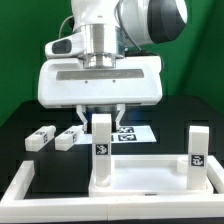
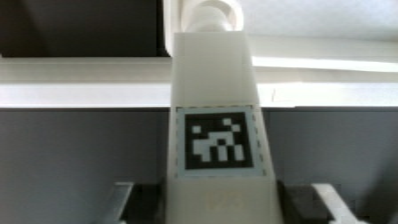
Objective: Assemble desk
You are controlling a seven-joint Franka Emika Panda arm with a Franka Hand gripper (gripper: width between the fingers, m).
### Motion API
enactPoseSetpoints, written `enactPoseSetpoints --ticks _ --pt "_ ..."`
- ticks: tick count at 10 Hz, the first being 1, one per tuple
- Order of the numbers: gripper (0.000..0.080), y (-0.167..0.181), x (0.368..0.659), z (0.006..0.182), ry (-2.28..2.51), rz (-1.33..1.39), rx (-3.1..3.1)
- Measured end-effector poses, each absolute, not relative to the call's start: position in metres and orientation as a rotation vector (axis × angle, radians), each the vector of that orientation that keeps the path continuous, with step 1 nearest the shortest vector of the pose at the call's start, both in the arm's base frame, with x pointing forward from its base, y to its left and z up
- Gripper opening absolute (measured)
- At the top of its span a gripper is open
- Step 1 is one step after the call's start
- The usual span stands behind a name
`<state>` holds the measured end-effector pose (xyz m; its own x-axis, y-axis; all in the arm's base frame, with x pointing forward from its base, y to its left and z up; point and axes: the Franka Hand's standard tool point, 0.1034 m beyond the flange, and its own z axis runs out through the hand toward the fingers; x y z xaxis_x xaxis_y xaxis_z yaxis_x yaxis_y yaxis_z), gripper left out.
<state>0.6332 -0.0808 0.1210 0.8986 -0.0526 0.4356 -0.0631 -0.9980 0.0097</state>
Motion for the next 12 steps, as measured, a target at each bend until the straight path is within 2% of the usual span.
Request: enactPoseSetpoints --ticks 4,9,10,11,12 --pt "0.0290 -0.0809 0.6299 0.1090 -0.098 0.685 3.030" --pt "0.0290 -0.0831 0.6338 0.1093 -0.107 0.741 2.988" --pt "0.0467 -0.0832 0.6338 0.1093 -0.108 0.741 2.988" --pt "0.0591 -0.0833 0.6338 0.1093 -0.108 0.741 2.988" --pt "0.0591 -0.0834 0.6338 0.1093 -0.108 0.741 2.988"
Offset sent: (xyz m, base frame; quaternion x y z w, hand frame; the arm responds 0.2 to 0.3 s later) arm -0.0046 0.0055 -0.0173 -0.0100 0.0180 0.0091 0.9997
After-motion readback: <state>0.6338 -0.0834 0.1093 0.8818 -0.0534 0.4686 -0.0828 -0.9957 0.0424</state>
